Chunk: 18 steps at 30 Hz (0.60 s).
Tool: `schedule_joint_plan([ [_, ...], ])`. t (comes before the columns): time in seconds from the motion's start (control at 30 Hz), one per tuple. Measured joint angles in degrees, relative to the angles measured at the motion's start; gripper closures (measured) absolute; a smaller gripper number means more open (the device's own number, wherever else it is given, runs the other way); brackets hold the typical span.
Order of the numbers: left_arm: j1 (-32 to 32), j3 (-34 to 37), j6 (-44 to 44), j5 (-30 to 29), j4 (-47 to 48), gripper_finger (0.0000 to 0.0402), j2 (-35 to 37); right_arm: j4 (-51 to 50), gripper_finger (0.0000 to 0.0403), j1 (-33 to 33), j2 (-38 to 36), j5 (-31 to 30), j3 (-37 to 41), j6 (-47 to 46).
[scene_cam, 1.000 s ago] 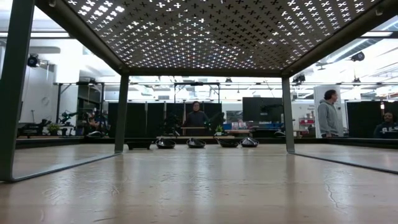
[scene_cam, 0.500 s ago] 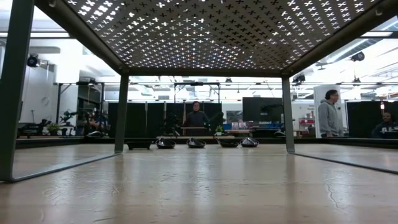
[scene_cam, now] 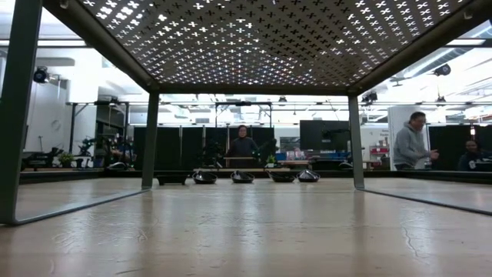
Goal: Pick & Place Mini shaped plates
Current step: Stack the square plate on top of the other square plates on the shelf
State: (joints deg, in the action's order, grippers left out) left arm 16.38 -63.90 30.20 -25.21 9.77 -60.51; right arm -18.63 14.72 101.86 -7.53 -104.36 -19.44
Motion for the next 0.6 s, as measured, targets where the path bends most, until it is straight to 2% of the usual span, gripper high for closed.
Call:
schedule_joint_plan([
  [0.13,0.00,-0.32,-0.35,0.34,0.10,0.0400,0.00,0.03,0.0394,0.01,0.01,-0.01,0.00,-0.96],
  [0.23,0.00,-1.03,-1.47,2.11,0.23,0.0384,0.01,-0.09,0.0394,0.57,0.02,-0.03,0.00,-2.93],
  [0.33,-0.07,-1.66,-1.88,3.76,-0.18,0.0354,0.02,-0.87,0.0394,1.60,0.00,0.77,0.00,-4.17],
  [0.6,-0.09,-3.26,-3.43,8.69,-0.70,0.0270,0.13,-4.53,0.0395,5.35,-2.15,7.35,0.00,-5.40],
])
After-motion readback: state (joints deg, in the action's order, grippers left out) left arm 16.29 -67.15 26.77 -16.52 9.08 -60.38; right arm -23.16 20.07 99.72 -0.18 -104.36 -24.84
